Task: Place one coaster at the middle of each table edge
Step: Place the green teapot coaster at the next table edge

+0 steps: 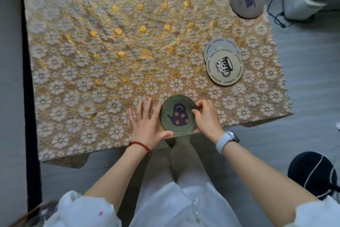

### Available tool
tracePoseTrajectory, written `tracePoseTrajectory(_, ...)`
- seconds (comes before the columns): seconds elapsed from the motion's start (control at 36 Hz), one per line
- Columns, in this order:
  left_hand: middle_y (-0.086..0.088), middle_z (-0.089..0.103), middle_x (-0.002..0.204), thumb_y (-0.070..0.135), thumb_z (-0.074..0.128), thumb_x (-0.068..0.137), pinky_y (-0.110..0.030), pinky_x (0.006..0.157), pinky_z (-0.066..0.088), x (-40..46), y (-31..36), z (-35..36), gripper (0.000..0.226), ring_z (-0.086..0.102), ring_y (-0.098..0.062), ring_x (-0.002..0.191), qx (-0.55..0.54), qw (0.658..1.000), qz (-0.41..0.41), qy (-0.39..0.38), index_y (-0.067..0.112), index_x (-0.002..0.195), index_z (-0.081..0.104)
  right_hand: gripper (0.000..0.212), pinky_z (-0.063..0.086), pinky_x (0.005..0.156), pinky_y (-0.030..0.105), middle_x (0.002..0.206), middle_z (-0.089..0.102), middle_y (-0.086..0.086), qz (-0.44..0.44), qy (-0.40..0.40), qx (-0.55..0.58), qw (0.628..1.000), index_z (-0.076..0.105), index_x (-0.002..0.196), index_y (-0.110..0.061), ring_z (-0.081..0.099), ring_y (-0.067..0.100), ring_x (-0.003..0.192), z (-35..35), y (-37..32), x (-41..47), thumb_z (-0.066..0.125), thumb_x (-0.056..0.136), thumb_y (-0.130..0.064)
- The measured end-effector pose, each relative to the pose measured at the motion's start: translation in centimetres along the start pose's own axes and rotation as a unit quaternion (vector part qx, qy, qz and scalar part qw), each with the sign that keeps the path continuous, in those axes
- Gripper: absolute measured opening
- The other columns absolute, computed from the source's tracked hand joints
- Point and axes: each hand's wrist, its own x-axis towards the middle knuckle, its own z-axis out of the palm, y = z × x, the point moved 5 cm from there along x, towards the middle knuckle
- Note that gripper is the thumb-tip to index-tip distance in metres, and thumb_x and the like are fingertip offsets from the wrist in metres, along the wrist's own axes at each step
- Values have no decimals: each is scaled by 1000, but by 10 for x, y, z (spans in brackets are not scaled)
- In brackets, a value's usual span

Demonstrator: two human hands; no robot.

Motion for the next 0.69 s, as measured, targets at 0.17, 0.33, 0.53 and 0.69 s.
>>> tracePoseTrajectory(0.17,-3,-2,155,78,55,55,-59,106,-14,-1,4,2,105,-15,-26,140,-4,1000,-11,-2,37,140,9,17,46,82,38,104,56,9,-43,-8,-47,998,49,101,-7,53,24,94,-3,0,0,54,87,-17)
tracePoseTrajectory(0.33,-3,-1,155,76,59,53,-59,107,-12,-3,1,2,109,-17,-24,140,-11,1000,-10,-1,36,141,7,25,44,81,36,110,57,8,-74,5,-115,991,48,108,-10,49,25,105,-3,0,-2,54,87,-22)
tracePoseTrajectory(0.53,-2,0,155,76,57,54,-57,107,-13,-1,2,2,106,-16,-23,140,-19,1000,-14,2,36,140,11,28,42,89,39,113,58,7,-99,17,-141,985,48,112,-12,47,25,107,-2,1,1,54,87,-23)
tracePoseTrajectory(0.69,-2,0,155,74,57,56,-56,107,-15,-1,0,2,104,-16,-23,140,-17,1000,-16,0,34,141,12,27,32,94,40,113,59,5,-109,21,-166,980,50,112,-14,44,24,109,-1,1,5,52,87,-27)
